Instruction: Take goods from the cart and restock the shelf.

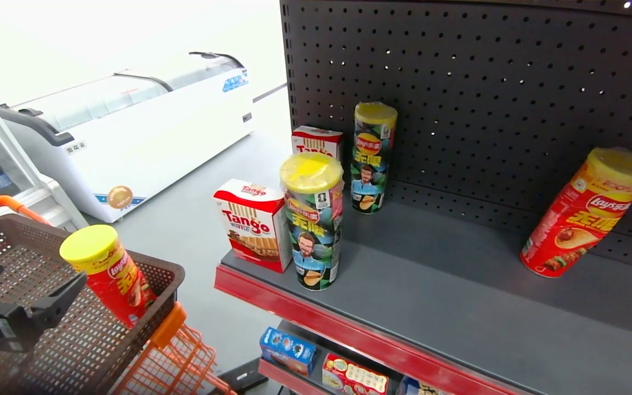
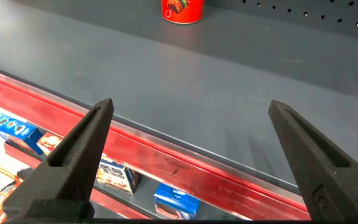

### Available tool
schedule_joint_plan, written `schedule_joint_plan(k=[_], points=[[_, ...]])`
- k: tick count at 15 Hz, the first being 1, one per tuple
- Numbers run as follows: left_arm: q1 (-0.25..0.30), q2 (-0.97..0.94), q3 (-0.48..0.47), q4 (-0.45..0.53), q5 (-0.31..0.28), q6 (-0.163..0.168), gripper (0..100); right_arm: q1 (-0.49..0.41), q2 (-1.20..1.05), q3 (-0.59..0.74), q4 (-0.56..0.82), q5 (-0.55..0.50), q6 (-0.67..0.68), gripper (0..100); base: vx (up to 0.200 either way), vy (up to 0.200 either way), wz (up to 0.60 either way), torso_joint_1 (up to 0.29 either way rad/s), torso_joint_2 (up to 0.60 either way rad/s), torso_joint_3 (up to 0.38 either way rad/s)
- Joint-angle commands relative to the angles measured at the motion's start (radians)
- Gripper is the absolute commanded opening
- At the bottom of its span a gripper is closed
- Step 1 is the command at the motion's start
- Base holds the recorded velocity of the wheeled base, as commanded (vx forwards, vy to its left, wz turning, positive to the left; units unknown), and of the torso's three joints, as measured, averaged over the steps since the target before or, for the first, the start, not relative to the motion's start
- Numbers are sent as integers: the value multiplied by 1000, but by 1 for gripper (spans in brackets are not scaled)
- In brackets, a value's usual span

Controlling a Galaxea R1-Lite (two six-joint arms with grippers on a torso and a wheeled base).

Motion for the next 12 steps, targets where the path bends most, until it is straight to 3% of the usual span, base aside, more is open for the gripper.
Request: schedule_joint_plan(k=[1,4,6,7,12], points=[[11,279,28,-171,-5,7,100,0,1,0,0,0,0,100,0,0,0,0,0,0],[14,384,30,-257,-5,15,100,0,1,0,0,0,0,100,0,0,0,0,0,0],[13,423,25,-264,-3,64,100,1,1,0,0,0,0,100,0,0,0,0,0,0],[11,437,22,-264,-3,72,100,0,1,0,0,0,0,100,0,0,0,0,0,0],[13,536,-13,-312,-2,70,100,0,1,0,0,0,0,100,0,0,0,0,0,0]])
